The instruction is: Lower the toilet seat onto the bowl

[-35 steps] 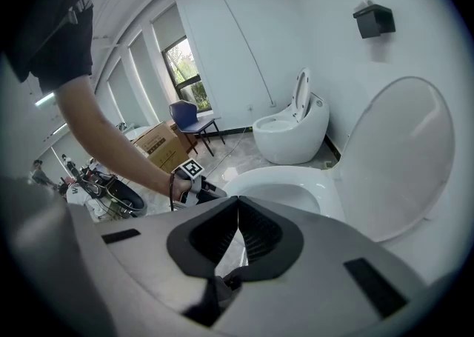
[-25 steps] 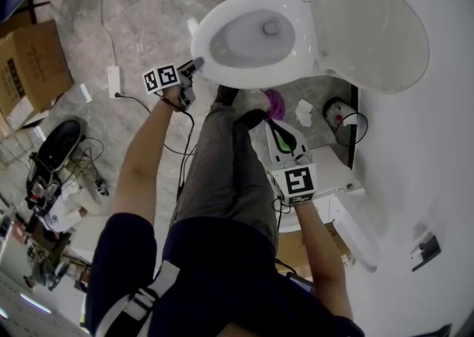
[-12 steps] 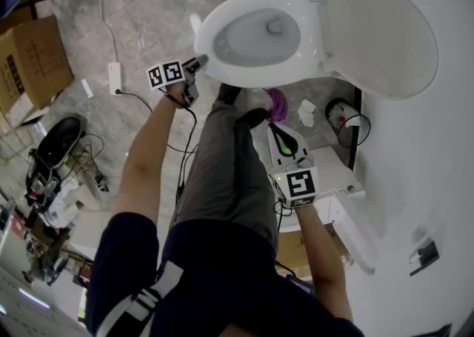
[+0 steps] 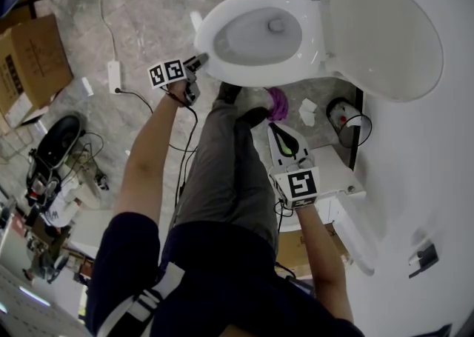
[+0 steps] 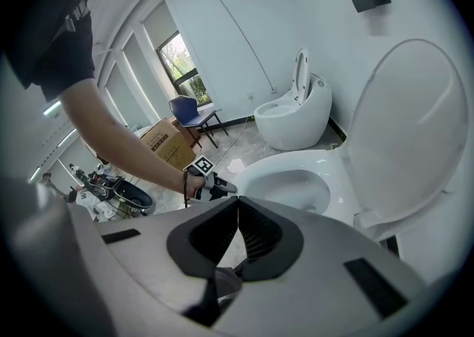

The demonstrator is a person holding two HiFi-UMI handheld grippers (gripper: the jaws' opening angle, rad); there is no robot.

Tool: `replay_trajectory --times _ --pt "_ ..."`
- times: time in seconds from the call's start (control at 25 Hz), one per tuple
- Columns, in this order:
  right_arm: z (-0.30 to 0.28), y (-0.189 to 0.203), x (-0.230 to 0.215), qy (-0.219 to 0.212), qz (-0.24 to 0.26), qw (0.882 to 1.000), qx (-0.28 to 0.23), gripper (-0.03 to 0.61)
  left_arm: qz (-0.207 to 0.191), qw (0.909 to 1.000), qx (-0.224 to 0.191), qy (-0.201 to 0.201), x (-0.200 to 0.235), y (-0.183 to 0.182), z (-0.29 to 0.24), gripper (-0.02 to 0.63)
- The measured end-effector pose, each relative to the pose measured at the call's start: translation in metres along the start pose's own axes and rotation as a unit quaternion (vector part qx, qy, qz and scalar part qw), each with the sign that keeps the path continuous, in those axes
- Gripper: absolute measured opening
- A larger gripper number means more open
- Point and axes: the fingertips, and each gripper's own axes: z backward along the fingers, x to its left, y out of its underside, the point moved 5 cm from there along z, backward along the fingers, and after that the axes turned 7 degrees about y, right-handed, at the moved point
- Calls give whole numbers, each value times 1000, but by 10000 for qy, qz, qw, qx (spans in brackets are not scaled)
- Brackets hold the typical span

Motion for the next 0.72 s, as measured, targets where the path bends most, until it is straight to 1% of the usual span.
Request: replay_trajectory --times 0.4,0.72 --pt "-5 3 1 -86 -105 9999 25 20 -118 9998 29 -136 1 0 -3 185" --pt "-3 3 -4 -96 -141 9999 16 20 -687 9961 151 -534 -4 -4 -3 196"
